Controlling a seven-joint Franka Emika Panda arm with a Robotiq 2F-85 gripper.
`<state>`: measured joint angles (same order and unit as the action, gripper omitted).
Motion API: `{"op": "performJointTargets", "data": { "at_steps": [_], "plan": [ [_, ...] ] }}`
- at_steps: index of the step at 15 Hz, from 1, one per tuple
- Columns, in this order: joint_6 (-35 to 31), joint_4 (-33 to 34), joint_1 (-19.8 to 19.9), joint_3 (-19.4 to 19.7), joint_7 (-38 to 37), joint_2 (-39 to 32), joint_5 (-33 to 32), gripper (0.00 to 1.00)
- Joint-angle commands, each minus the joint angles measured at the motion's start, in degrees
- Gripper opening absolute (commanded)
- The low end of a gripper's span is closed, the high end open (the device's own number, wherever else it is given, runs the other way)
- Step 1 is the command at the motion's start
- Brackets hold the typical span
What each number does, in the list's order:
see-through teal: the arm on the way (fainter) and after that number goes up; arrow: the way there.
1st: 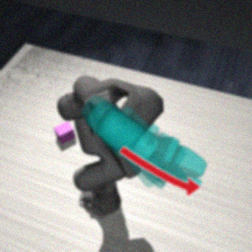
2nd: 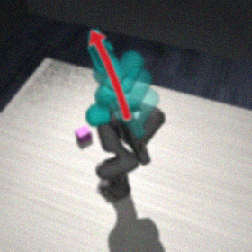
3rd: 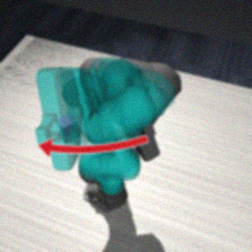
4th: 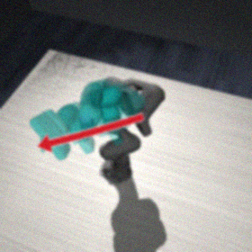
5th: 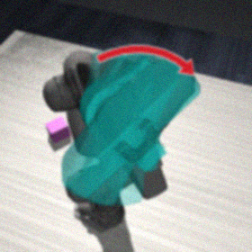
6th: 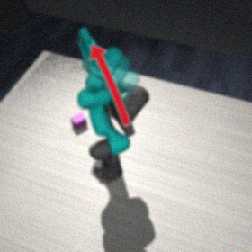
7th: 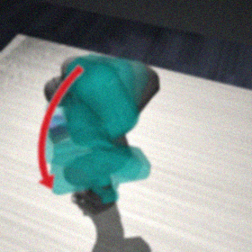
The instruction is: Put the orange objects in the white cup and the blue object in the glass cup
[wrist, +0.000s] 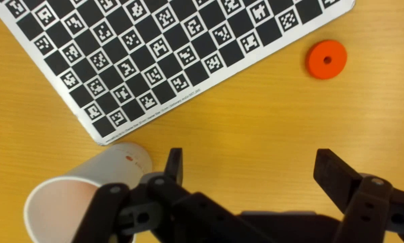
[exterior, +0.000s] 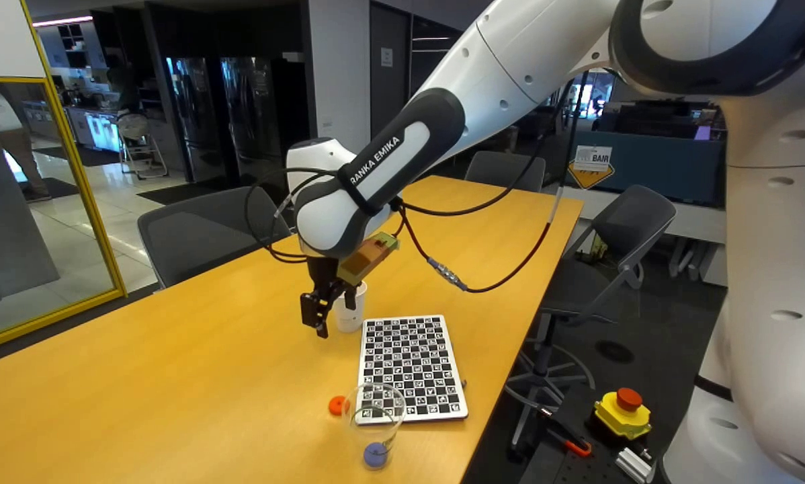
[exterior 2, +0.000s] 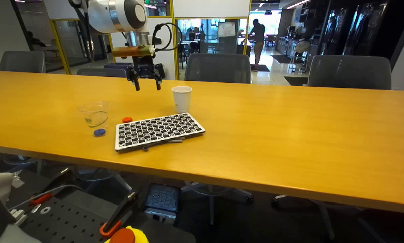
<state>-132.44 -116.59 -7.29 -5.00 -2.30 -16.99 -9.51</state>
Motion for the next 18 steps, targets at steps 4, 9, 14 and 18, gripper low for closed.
{"op": "performJointTargets", "data": {
  "at_steps": [4, 9, 14, 18],
  "plan": [
    [-5.34, -8.87, 0.39, -2.70, 9.09, 3.02, 1.41, 1.00],
    [-10.99, -13.14, 0.47, -4.07, 12.96, 2.39, 2.32, 1.00],
    [-16.21, -16.36, 0.81, -5.54, 16.61, 1.82, 4.40, 1.00],
    [-18.55, -17.08, 1.48, -6.78, 20.67, 0.79, 6.37, 1.00]
  ]
}}
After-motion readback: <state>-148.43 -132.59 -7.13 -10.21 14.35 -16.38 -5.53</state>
